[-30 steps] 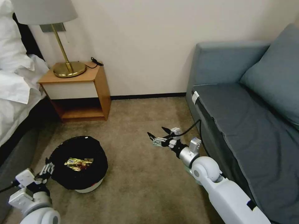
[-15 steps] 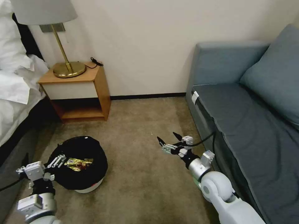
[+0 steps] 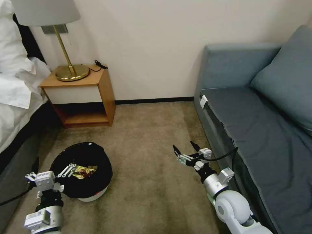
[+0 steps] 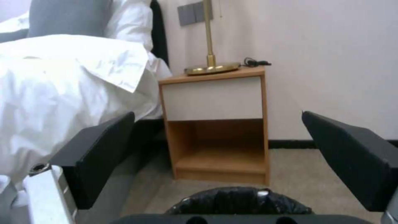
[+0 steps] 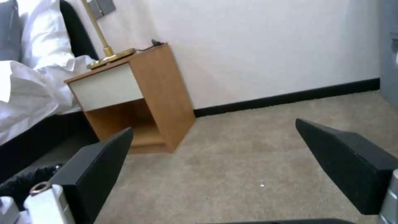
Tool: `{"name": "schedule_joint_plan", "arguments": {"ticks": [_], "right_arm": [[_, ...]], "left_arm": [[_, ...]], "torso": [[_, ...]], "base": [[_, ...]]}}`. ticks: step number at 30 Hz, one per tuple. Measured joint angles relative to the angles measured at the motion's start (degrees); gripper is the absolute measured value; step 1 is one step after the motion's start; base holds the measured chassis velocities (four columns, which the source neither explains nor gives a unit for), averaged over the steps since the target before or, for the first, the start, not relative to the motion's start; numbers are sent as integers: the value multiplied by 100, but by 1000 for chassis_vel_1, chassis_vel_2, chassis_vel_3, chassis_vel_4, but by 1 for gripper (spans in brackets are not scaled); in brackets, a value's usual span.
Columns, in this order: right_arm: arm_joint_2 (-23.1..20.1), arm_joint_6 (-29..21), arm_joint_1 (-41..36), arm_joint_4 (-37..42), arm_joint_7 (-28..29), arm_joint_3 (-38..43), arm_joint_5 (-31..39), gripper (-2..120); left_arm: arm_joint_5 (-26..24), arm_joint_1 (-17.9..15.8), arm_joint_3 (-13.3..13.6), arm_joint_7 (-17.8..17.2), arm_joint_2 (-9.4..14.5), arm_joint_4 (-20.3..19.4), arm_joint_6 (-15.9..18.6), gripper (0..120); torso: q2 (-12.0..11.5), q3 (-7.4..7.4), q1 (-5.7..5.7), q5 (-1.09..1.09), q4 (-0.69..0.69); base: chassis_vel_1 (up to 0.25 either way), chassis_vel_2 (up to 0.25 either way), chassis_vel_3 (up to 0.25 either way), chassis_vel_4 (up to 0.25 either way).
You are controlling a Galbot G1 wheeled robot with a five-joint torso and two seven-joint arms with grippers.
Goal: Pick up the trash bin, then pick up the garbage on the floor and place it into the trash bin.
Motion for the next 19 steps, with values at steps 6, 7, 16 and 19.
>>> {"name": "schedule_joint_plan", "arguments": {"ticks": [6,7,16,19], "right_arm": [[0,0,3,0,4,-2,1,100],[0,0,5,0,5,-4,2,100],[-2,-4,13,0,4,-9,5,100],[-3,-7,15,-2,4,-10,7,100]], "left_arm": [[-13,-2,1,0,-2,0,0,100],[-18,-3,1,0,-2,0,0,100],[-26,-5,0,-9,-2,0,5,100],[-28,-6,-2,-13,-2,0,9,100]], "torso": [[0,0,0,0,0],[0,0,0,0,0],[0,0,0,0,0],[0,0,0,0,0]], "base": [[0,0,0,0],[0,0,0,0],[0,0,0,0],[0,0,0,0]]}}
